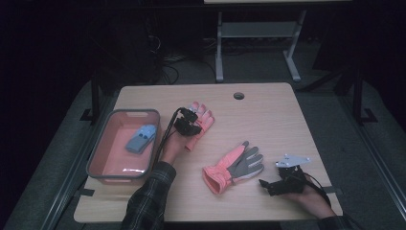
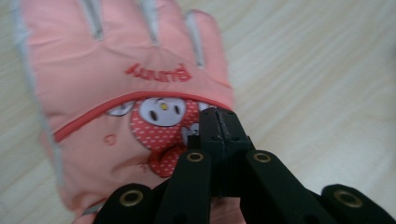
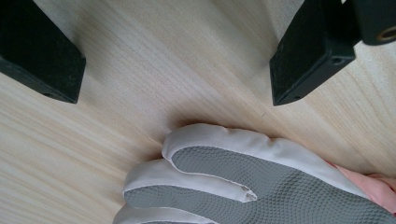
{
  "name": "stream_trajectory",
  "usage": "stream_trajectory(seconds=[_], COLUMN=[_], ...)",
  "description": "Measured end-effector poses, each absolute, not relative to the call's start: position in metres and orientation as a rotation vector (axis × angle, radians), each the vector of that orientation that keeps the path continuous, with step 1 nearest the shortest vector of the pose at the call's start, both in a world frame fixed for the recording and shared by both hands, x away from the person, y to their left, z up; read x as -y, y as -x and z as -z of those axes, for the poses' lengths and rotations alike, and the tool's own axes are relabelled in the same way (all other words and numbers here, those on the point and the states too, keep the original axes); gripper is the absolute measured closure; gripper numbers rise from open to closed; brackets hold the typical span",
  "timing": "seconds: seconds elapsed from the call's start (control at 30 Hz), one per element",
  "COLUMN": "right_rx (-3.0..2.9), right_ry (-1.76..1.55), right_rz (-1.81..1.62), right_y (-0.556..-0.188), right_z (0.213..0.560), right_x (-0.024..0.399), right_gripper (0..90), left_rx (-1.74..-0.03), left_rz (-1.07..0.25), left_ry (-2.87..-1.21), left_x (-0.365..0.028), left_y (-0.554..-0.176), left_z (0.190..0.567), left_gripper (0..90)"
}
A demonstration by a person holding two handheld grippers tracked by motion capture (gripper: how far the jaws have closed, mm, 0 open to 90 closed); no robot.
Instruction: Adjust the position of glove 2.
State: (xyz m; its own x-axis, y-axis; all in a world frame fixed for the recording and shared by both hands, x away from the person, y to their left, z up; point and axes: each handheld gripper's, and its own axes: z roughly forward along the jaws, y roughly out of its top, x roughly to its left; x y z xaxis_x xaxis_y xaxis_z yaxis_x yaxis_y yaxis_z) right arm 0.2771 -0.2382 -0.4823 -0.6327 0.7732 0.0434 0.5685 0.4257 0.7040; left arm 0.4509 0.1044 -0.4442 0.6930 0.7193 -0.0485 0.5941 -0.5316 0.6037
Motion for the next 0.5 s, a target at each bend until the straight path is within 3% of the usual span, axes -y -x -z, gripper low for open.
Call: stream_trajectory(seconds=[0.2, 0.43, 0.5], right_rx=[-2.396, -2.395, -2.394], right_ry=[-1.162, -1.162, -1.162], right_rz=[-1.017, -1.018, -1.019], right_y=[-0.277, -0.277, -0.277], right_z=[0.482, 0.482, 0.482], right_x=[0.238, 0.238, 0.238], right_gripper=[3.0, 3.0, 3.0], left_rx=[-0.970, -1.003, -1.027], left_rz=[-0.229, -0.325, -0.345], left_ry=[-2.310, -2.242, -2.223], left_x=[-0.103, -0.116, -0.119], left_y=[-0.441, -0.446, -0.450], left_z=[0.443, 0.426, 0.422], left_gripper=[89.9, 89.5, 84.8])
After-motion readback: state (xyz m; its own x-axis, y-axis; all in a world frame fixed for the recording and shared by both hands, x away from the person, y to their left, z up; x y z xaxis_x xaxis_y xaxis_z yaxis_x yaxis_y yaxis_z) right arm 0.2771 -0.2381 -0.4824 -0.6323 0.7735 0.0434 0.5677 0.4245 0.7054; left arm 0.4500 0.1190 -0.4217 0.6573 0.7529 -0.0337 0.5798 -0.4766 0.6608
